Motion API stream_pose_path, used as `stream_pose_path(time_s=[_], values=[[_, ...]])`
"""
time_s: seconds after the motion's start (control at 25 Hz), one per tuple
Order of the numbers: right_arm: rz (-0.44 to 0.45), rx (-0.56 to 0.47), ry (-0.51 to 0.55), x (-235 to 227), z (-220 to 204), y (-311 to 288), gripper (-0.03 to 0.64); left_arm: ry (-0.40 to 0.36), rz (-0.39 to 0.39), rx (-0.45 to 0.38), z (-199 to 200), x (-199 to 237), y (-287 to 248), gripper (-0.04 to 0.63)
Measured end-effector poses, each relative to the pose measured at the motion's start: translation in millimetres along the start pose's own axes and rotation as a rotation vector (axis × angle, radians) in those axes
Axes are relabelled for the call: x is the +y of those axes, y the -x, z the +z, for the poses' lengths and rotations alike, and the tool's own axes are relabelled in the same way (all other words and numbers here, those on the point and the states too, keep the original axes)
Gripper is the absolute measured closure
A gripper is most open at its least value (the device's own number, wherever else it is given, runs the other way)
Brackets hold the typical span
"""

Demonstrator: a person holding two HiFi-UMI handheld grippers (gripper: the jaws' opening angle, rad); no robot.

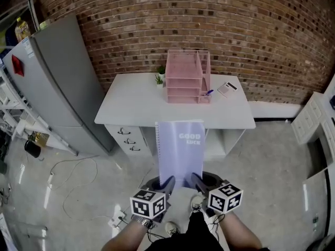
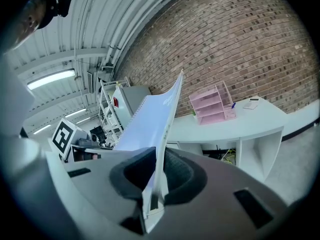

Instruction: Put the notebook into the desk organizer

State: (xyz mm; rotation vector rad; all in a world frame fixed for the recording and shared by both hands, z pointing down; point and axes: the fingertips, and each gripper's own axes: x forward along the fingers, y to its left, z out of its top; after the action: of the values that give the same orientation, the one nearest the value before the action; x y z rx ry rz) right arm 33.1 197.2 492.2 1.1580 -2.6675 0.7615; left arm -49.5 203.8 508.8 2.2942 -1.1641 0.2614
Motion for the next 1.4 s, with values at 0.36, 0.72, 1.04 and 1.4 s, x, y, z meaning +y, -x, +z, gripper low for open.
stream_pose_path(time_s=[0.36, 0.72, 1.04, 1.4], values=[[0.065, -0.002, 0.005, -51, 46, -37, 0.569, -0.008, 0.064, -0.02, 48, 18, -53, 0.541], [0.121, -0.007, 0.023, -119, 101, -64, 0.571, -0.004, 0.117, -0.053, 100, 23, -123, 0.541], [0.14, -0.003, 0.013, -176, 128, -70, 0.572, 0.011, 0.128, -0.062, 123, 15, -180, 0.541], [0.117, 0.02, -0.035, -214, 131, -89, 0.572, 0.034, 0.109, -0.026, 127, 30, -220, 0.541]])
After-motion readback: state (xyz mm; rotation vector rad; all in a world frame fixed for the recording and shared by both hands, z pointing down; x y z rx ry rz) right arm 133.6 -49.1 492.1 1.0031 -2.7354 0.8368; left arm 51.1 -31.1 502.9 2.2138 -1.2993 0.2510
